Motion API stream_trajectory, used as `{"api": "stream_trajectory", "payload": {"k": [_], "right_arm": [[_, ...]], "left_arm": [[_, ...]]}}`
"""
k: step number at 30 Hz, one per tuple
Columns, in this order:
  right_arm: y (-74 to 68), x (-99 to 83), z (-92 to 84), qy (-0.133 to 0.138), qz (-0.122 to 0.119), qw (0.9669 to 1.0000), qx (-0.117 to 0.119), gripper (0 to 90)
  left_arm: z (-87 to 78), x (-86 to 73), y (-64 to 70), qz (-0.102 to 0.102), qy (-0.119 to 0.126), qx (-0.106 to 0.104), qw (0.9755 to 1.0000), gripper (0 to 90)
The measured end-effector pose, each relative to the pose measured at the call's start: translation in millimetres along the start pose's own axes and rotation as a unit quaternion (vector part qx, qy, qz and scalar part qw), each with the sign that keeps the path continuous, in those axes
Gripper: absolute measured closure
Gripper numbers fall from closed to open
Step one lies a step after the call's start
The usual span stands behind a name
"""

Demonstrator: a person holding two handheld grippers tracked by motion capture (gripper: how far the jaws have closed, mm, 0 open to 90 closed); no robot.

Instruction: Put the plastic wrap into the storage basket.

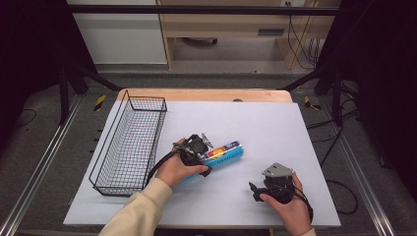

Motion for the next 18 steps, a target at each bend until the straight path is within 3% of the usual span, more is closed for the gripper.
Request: {"api": "stream_trajectory", "payload": {"k": [3, 8, 13, 18], "right_arm": [[-0.2, -0.3, 0.6, -0.002, -0.001, 1.0, 0.0, 10.8], [-0.3, -0.3, 0.5, -0.003, -0.001, 1.0, 0.0, 10.9], [0.1, -0.5, 0.9, -0.004, 0.001, 1.0, -0.001, 10.9], [0.0, -0.5, 0.7, -0.004, 0.002, 1.0, 0.0, 10.9]], "left_arm": [[1.9, -1.8, 0.0, 0.0, 0.0, 0.007, 1.0, 10.6], [5.1, -2.4, 4.6, 0.017, -0.002, 0.019, 0.9997, 12.6], [10.3, -1.7, 11.7, 0.042, -0.011, 0.028, 0.9987, 20.3], [14.5, -1.8, 13.4, 0.048, -0.021, 0.025, 0.9983, 25.5]]}}
Point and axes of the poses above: each handheld gripper's, and its own axes: z roughly forward along the jaws, x roughly out of its top, y roughly to its right, the point moved 3 cm from there along z, roughly forward along the jaws, and after that the axes turned 14 degrees about x, right-handed, at the moved point
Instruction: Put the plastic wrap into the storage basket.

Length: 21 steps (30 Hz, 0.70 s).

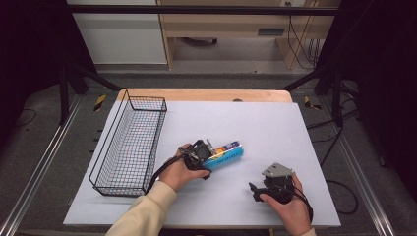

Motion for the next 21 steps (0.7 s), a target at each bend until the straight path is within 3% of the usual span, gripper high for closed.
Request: {"api": "stream_trajectory", "payload": {"k": [9, 14, 21], "right_arm": [[0.0, -0.2, -0.1, 0.0, 0.001, 1.0, 0.0, 10.9], [0.5, -0.2, -0.1, 0.0, 0.002, 1.0, 0.0, 10.9], [0.8, -0.2, -0.4, 0.001, 0.001, 1.0, 0.001, 11.0]], "left_arm": [[0.0, 0.7, -0.3, -0.002, -0.003, -0.01, 0.9999, 29.7], [-1.0, 2.7, 1.3, 0.002, -0.011, -0.002, 0.9999, 30.2], [-2.8, 3.3, -0.1, -0.02, -0.015, -0.008, 0.9997, 30.9]]}}
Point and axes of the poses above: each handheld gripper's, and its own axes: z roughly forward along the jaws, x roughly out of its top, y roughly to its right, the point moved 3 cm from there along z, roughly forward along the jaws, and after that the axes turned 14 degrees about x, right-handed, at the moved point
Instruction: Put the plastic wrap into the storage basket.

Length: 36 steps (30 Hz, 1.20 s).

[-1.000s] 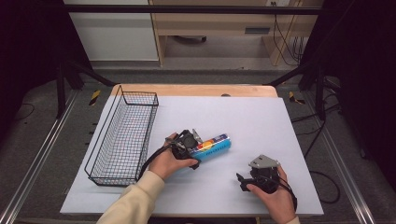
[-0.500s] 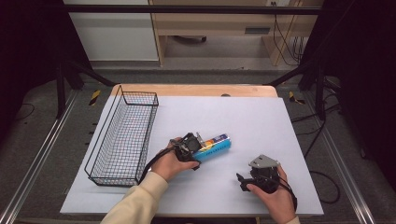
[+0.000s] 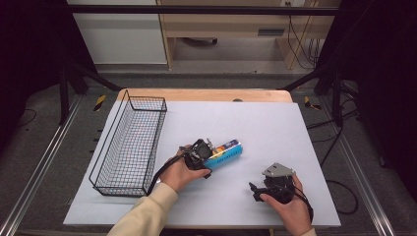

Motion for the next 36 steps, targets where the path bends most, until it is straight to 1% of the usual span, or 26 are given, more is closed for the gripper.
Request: {"api": "stream_trajectory", "payload": {"k": [2, 6, 10, 11, 12, 18, 20, 24, 26, 28, 29, 31, 33, 36], "right_arm": [[-0.2, 0.1, -0.1, 0.001, 0.001, 1.0, -0.001, 11.0], [0.0, 0.0, 0.2, -0.001, 0.0, 1.0, 0.001, 11.0], [0.1, -0.7, 1.0, -0.004, 0.0, 1.0, 0.002, 10.7], [0.0, -0.5, 1.0, -0.004, 0.0, 1.0, 0.001, 10.7], [0.0, -0.5, 1.0, -0.004, 0.0, 1.0, 0.001, 10.7], [-0.8, -0.1, 1.1, -0.001, 0.002, 1.0, 0.004, 10.7], [-0.8, 0.0, 1.3, -0.002, 0.002, 1.0, 0.005, 10.7], [-1.1, 0.0, 1.6, -0.004, 0.002, 1.0, 0.007, 10.7], [-0.7, -0.1, 2.1, -0.005, -0.002, 1.0, 0.006, 10.7], [-1.1, 0.1, 1.8, -0.003, 0.002, 1.0, 0.007, 10.7], [-1.1, 0.0, 2.0, -0.004, 0.003, 1.0, 0.007, 10.7], [-0.7, -0.1, 2.4, -0.003, 0.001, 1.0, 0.007, 10.7], [-1.1, -0.1, 2.3, -0.006, 0.002, 0.9999, 0.008, 10.7], [-1.4, 0.0, 2.2, -0.004, 0.004, 1.0, 0.008, 10.7]], "left_arm": [[-0.9, 0.2, -0.8, -0.001, 0.002, 0.003, 1.0, 31.0], [-6.3, 0.6, -2.9, -0.013, 0.009, -0.001, 0.9999, 31.0], [-13.3, 0.7, -5.2, -0.017, 0.014, -0.001, 0.9998, 31.1], [-17.6, 1.2, -5.8, -0.019, 0.015, 0.002, 0.9997, 31.1], [-17.6, 1.2, -5.8, -0.019, 0.015, 0.002, 0.9997, 31.2], [-31.4, 2.4, -10.1, -0.018, 0.018, 0.011, 0.9996, 31.4], [-34.0, 2.9, -10.9, -0.027, 0.024, 0.014, 0.9992, 31.4], [-40.9, 4.2, -15.0, -0.035, 0.035, 0.019, 0.9986, 31.6], [-44.3, 5.2, -16.5, -0.036, 0.041, 0.023, 0.9983, 31.6], [-49.0, 6.4, -17.6, -0.038, 0.042, 0.023, 0.9981, 31.6], [-53.6, 7.8, -19.0, -0.037, 0.046, 0.027, 0.9979, 31.7], [-55.8, 8.4, -19.4, -0.037, 0.047, 0.028, 0.9978, 31.8], [-63.3, 10.4, -20.7, -0.039, 0.051, 0.032, 0.9974, 31.8], [-68.0, 11.2, -21.9, -0.04, 0.058, 0.035, 0.9969, 31.8]]}}
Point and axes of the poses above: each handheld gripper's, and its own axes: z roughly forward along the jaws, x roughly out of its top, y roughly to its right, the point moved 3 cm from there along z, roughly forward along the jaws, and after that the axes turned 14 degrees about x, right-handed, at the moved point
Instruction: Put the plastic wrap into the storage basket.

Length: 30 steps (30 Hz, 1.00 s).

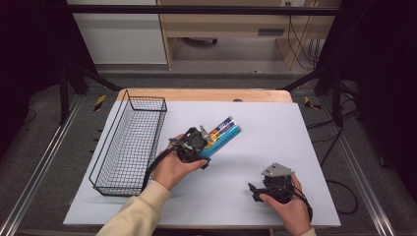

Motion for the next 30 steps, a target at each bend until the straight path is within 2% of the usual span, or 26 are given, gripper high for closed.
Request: {"api": "stream_trajectory", "payload": {"k": [5, 12, 20, 25, 30], "right_arm": [[0.6, -0.1, 0.0, 0.001, -0.004, 1.0, 0.0, 10.6], [0.3, -0.2, 0.4, -0.001, -0.003, 1.0, 0.0, 10.7], [0.1, 0.6, 0.6, 0.004, -0.004, 1.0, 0.006, 9.0], [1.5, 1.1, -1.0, 0.008, 0.001, 0.9999, 0.007, 8.7], [1.9, 0.7, -1.0, 0.007, 0.002, 1.0, 0.005, 8.7]], "left_arm": [[-13.7, 2.8, -6.1, -0.01, 0.018, 0.008, 0.9997, 31.8], [-25.9, 4.9, -10.4, -0.013, 0.03, 0.014, 0.9994, 31.9], [-40.5, 8.3, -12.4, -0.021, 0.031, 0.015, 0.9992, 31.9], [-47.5, 9.8, -15.3, -0.015, 0.027, 0.021, 0.9993, 31.9], [-53.9, 8.9, -18.3, -0.02, 0.032, 0.023, 0.999, 31.9]]}}
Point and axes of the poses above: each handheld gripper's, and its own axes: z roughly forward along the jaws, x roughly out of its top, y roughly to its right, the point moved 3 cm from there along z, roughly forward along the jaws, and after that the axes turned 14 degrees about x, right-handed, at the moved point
